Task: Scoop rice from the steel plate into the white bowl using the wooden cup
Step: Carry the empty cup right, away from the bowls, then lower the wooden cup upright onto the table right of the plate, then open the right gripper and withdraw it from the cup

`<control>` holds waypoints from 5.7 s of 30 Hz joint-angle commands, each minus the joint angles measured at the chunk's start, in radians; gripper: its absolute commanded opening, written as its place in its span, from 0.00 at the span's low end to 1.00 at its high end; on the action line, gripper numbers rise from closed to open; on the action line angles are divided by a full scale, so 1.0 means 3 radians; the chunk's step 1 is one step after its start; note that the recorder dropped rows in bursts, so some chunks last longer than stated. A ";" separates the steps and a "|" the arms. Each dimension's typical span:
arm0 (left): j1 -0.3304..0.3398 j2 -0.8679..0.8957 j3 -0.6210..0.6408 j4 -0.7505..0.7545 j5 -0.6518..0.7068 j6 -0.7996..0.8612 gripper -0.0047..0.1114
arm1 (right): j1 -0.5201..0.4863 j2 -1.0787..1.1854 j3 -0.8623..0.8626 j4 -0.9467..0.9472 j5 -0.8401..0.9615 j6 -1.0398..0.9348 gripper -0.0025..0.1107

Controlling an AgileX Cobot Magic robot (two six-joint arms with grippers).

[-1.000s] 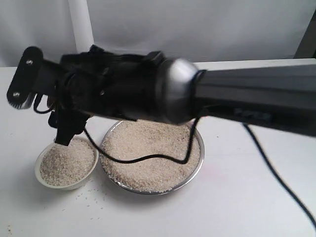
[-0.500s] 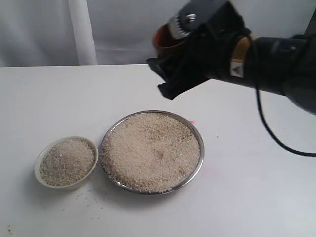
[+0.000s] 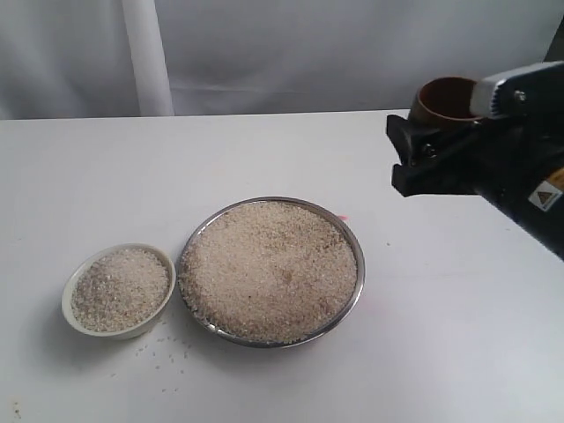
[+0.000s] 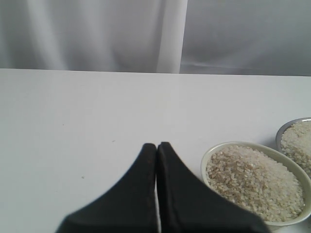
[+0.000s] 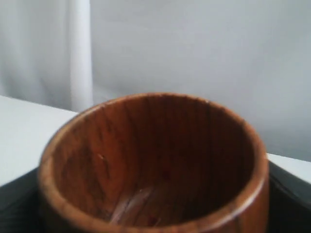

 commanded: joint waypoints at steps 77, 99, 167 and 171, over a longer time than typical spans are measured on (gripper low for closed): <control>-0.0012 -0.0005 -0.0025 -0.0015 -0.0033 -0.0008 0.04 | -0.0007 0.2110 0.0184 0.0619 -0.1054 -0.0067 0.85; -0.0012 -0.0005 -0.0025 -0.0015 -0.0033 -0.0008 0.04 | -0.0007 0.1064 0.0247 0.0676 -0.0664 0.0019 0.92; -0.0012 -0.0005 -0.0025 -0.0015 -0.0033 -0.0008 0.04 | -0.0210 -0.3843 0.0949 0.0233 0.2442 -0.0281 0.02; -0.0012 -0.0005 -0.0025 -0.0015 -0.0033 -0.0008 0.04 | -0.0240 -0.4231 0.0984 0.0056 0.2661 -0.0281 0.02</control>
